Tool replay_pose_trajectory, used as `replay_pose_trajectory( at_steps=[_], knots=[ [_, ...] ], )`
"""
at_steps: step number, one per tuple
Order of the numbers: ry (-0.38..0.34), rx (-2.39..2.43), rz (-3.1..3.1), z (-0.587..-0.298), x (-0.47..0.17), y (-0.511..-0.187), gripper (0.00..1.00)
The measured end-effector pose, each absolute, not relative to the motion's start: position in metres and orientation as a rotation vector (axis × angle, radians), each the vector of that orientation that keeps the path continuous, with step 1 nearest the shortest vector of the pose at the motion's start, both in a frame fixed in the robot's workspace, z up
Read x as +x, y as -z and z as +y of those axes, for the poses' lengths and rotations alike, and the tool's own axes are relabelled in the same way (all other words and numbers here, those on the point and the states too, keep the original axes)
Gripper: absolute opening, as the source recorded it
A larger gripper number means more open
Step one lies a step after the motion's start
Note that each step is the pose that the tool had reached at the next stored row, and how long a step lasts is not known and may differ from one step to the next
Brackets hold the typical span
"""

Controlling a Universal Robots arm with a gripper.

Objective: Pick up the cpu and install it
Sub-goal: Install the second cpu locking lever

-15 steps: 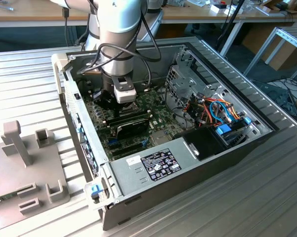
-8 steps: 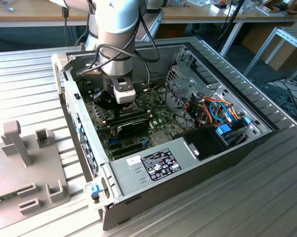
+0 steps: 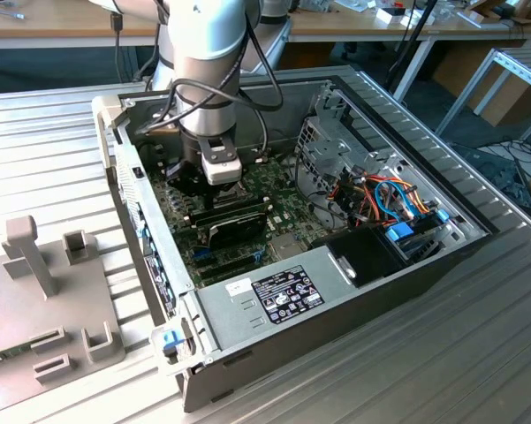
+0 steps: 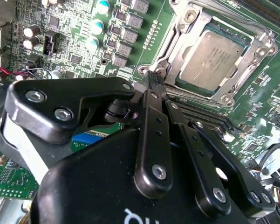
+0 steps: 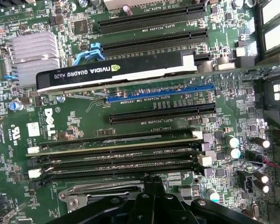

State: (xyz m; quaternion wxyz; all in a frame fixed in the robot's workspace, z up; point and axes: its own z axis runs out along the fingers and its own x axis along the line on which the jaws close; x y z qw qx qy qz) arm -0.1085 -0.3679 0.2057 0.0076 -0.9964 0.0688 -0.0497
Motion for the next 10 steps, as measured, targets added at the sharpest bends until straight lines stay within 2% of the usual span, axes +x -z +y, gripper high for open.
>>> replay_pose_trajectory(
  at_steps=[10],
  knots=[
    [0.238,-3.102,0.214,-0.3681,-0.1157,-0.201,0.11]
  ],
)
